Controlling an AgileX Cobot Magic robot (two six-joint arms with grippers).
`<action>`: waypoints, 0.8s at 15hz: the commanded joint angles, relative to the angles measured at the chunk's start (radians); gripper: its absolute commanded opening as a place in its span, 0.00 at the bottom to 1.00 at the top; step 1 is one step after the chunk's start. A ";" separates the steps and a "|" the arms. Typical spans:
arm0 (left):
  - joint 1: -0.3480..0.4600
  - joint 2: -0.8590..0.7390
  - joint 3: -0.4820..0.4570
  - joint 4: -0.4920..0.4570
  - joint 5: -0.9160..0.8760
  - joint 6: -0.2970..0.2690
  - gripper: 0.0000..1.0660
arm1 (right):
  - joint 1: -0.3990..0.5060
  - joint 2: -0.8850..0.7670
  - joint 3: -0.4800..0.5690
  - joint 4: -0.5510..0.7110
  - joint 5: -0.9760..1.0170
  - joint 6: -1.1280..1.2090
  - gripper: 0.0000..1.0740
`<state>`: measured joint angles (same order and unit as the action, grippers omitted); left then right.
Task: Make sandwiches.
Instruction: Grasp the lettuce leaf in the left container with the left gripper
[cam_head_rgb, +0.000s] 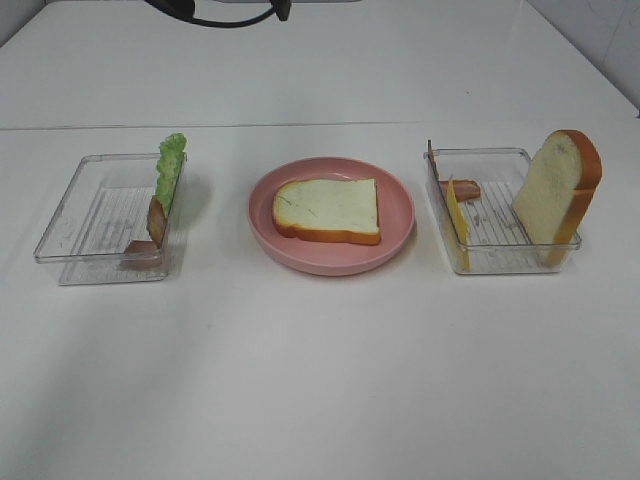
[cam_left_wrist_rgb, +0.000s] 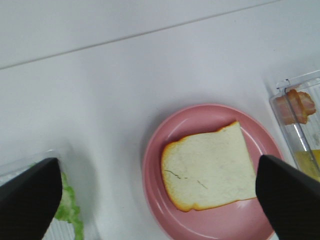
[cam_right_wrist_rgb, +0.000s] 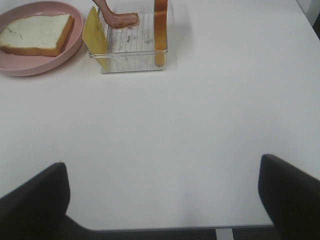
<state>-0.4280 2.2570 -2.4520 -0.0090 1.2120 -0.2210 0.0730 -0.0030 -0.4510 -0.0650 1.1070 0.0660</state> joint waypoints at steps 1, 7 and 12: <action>0.021 -0.045 0.050 0.037 0.106 0.008 0.95 | -0.005 -0.032 0.001 0.003 -0.009 -0.007 0.92; 0.128 -0.018 0.248 0.018 0.103 0.008 0.95 | -0.005 -0.032 0.001 0.003 -0.009 -0.007 0.92; 0.129 0.084 0.250 -0.019 0.035 0.008 0.95 | -0.005 -0.032 0.001 0.003 -0.009 -0.007 0.92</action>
<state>-0.3000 2.3340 -2.2060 -0.0150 1.2180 -0.2150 0.0730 -0.0030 -0.4510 -0.0650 1.1070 0.0660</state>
